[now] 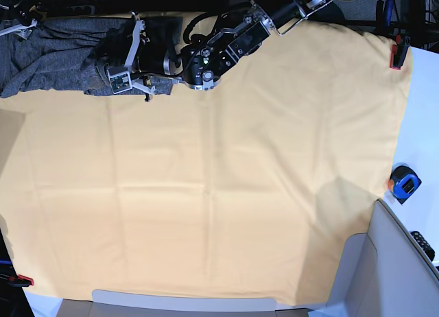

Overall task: Fold the T-shirt properly
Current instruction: 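Fold the held shirt end over onto the bundle near the right gripper, then release the fold and reposition both grippers on the folded bundle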

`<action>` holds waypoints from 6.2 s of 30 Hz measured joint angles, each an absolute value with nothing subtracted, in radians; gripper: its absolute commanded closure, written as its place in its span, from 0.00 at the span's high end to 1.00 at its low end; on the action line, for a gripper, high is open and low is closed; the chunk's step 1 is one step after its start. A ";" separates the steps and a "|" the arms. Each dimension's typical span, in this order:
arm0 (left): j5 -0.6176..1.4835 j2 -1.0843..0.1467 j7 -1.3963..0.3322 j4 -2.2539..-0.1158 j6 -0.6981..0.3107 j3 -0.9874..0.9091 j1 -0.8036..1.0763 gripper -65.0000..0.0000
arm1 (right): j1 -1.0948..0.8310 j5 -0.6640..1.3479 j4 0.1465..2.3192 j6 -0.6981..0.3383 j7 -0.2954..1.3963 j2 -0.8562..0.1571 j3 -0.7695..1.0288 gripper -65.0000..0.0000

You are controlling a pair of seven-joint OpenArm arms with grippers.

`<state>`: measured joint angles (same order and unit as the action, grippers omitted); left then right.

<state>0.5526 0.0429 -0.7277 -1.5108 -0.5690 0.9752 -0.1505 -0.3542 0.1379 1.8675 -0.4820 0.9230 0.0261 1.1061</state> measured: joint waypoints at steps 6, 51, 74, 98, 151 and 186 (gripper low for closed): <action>0.553 0.064 -0.728 -1.503 -0.569 0.972 -0.153 0.00 | -0.352 0.138 1.868 -0.482 0.923 0.026 1.106 0.71; 0.554 0.127 -0.676 -1.446 -0.573 0.906 -0.062 0.45 | -0.336 0.138 1.816 -0.482 0.923 0.028 1.105 0.71; 0.559 0.120 -0.664 -1.449 -0.577 1.165 -0.134 0.45 | -0.318 0.138 1.809 -0.482 0.923 0.028 1.103 0.71; 0.559 -0.148 -0.648 -1.672 -0.313 0.919 -0.105 0.00 | -0.416 0.284 2.038 -0.566 0.924 -0.009 0.741 0.05; 0.561 -0.167 -0.588 -1.744 -0.310 0.759 0.108 0.00 | -0.579 0.784 2.042 -0.280 0.998 -0.265 0.344 0.00; 0.560 -0.170 -0.593 -1.686 -0.306 0.758 0.130 0.00 | -0.495 0.316 2.028 -0.287 1.002 -0.196 0.351 0.00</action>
<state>0.5602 -0.1703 -0.5934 -1.6863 -0.3061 0.7578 0.1303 -0.4953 0.3157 2.0277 -0.2871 1.0023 -0.1959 0.3508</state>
